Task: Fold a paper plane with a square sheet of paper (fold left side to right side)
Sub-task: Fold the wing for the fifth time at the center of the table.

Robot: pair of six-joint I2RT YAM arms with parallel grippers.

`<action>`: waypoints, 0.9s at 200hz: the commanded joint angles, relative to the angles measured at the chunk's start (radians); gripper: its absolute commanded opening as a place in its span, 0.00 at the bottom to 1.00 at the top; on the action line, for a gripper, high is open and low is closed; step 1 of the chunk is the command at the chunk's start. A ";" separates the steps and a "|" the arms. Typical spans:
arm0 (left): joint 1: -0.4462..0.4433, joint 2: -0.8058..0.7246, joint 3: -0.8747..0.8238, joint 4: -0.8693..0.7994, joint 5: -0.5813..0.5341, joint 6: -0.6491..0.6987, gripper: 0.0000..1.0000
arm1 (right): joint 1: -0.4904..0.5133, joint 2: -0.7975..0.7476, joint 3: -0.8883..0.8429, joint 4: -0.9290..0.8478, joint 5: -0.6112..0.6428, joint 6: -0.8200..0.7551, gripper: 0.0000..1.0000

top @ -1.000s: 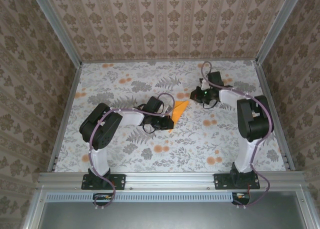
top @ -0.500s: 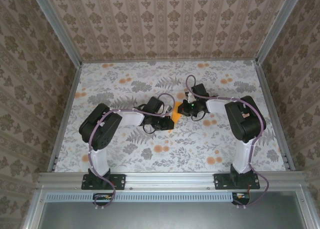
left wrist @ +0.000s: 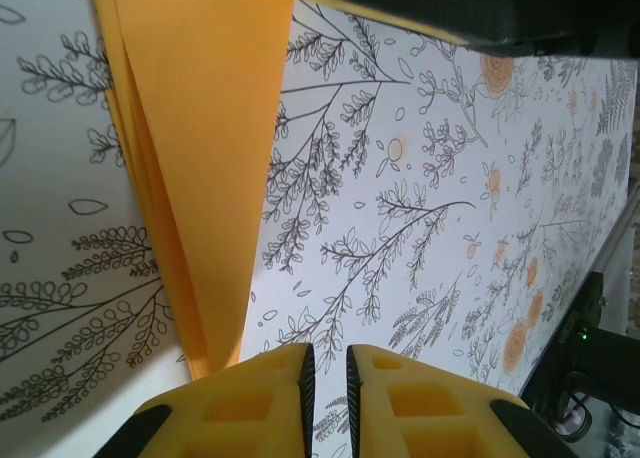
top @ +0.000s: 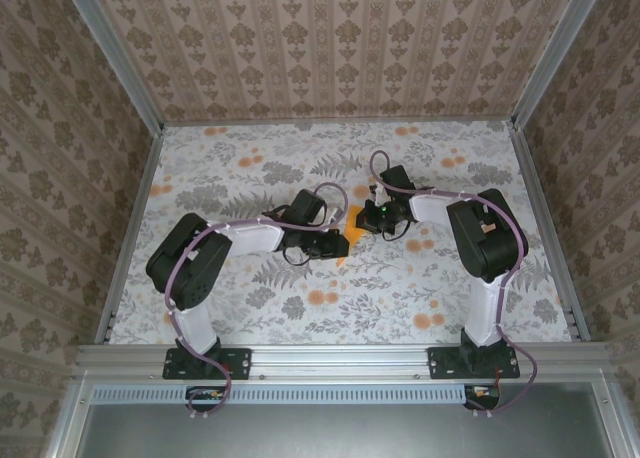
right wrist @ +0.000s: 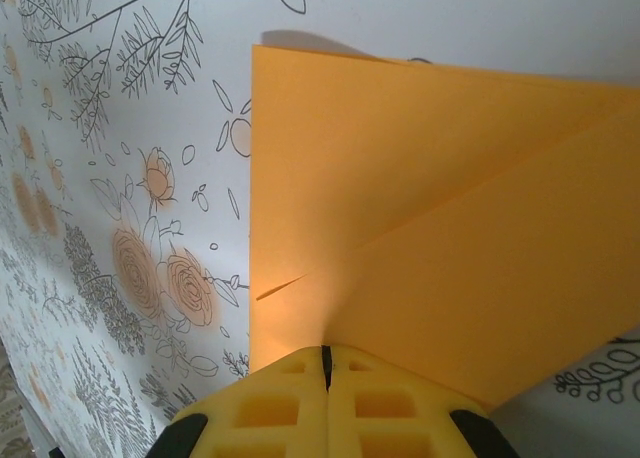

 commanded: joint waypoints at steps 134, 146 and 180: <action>-0.009 0.068 -0.058 0.012 0.010 -0.009 0.18 | 0.001 0.048 0.030 -0.111 0.066 -0.043 0.00; -0.009 0.065 -0.066 0.013 0.007 -0.010 0.18 | 0.000 0.052 0.036 -0.122 0.070 -0.045 0.00; -0.006 0.039 -0.094 0.011 -0.003 -0.015 0.17 | -0.006 0.065 0.051 -0.137 0.074 -0.051 0.00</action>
